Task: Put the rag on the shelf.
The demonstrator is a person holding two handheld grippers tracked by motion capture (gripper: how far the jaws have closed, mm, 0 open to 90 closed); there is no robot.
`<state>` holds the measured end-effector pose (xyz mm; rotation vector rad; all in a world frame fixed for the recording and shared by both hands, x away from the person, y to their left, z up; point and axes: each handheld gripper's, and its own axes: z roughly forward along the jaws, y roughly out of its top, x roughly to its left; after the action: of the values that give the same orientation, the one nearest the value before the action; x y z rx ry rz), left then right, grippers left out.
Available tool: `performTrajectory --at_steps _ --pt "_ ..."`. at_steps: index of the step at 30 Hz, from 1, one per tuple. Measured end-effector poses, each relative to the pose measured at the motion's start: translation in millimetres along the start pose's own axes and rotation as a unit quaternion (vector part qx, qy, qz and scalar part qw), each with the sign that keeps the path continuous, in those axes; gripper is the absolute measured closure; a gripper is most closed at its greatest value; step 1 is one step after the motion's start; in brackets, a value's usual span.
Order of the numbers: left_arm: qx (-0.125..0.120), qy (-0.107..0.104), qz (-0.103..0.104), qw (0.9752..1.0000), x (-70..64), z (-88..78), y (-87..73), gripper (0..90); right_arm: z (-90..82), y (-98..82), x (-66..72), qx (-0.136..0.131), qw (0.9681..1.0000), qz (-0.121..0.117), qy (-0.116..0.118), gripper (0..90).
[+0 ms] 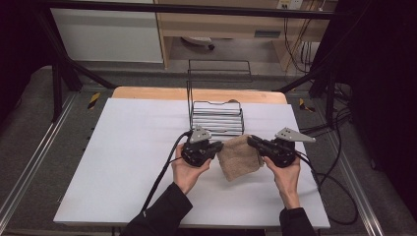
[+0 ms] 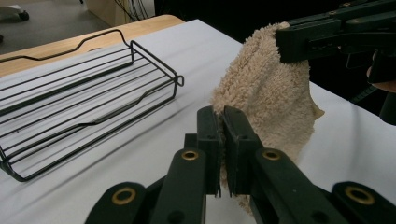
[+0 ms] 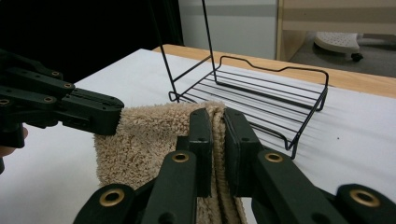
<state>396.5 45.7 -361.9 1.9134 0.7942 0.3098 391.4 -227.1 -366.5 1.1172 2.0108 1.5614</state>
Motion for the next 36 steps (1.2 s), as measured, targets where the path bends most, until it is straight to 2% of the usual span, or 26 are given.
performTrajectory --at_steps 8,19,36 --pt "-0.01 0.004 0.004 0.9999 7.5 -5.6 8.7 85.5 2.9 8.5 4.4 -0.012 0.9999 -0.002 -0.005 82.8" --pt "-0.031 0.013 0.005 0.9994 16.9 -17.9 24.6 85.6 8.0 22.9 13.8 -0.047 0.9988 -0.006 -0.013 82.9" --pt "-0.065 0.019 0.017 0.9976 24.2 -31.6 43.8 85.7 9.5 44.5 21.7 -0.084 0.9962 -0.013 -0.019 83.0"
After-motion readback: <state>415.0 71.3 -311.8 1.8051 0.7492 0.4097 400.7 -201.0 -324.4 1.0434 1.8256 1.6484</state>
